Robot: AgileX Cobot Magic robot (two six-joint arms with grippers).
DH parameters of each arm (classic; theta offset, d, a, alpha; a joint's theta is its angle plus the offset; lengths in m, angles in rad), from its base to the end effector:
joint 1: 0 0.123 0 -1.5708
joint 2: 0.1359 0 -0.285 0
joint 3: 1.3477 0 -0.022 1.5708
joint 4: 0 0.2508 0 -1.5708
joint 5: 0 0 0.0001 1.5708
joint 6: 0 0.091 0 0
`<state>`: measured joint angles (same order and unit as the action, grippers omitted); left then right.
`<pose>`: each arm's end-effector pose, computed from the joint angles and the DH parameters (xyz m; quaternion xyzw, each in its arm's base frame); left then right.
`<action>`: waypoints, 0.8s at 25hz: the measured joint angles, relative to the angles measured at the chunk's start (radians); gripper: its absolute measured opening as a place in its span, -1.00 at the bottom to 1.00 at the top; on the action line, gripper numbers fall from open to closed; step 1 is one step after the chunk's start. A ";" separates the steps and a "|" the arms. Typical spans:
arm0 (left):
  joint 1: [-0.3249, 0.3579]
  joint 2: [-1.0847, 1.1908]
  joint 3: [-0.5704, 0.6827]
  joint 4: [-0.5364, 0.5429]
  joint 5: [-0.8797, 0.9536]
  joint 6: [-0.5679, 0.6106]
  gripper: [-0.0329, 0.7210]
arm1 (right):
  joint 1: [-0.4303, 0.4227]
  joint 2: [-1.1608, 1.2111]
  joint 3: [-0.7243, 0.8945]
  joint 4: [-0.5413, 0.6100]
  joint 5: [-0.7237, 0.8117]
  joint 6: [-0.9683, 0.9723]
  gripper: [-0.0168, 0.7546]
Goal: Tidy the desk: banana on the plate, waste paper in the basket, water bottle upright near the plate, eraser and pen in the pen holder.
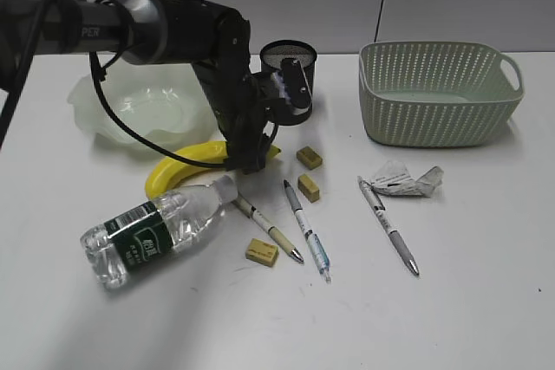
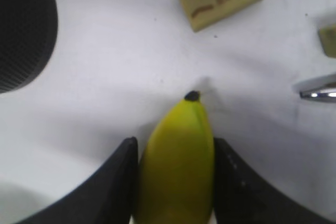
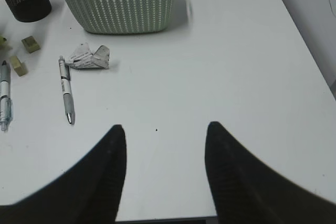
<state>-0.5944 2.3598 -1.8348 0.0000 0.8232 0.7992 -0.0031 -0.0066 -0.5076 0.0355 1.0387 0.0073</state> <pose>0.4074 -0.2754 0.1214 0.6341 0.7577 0.0158 0.1535 -0.0059 0.0028 0.2812 0.0038 0.8435 0.0189 0.5368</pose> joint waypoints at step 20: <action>-0.064 -0.371 0.001 0.090 0.149 -0.010 -0.08 | 0.000 0.000 0.000 0.000 0.000 0.000 0.06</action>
<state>-0.6586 1.9885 -1.8338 0.0900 0.9721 0.7894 -0.0031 -0.0066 -0.5076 0.0355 1.0387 0.0070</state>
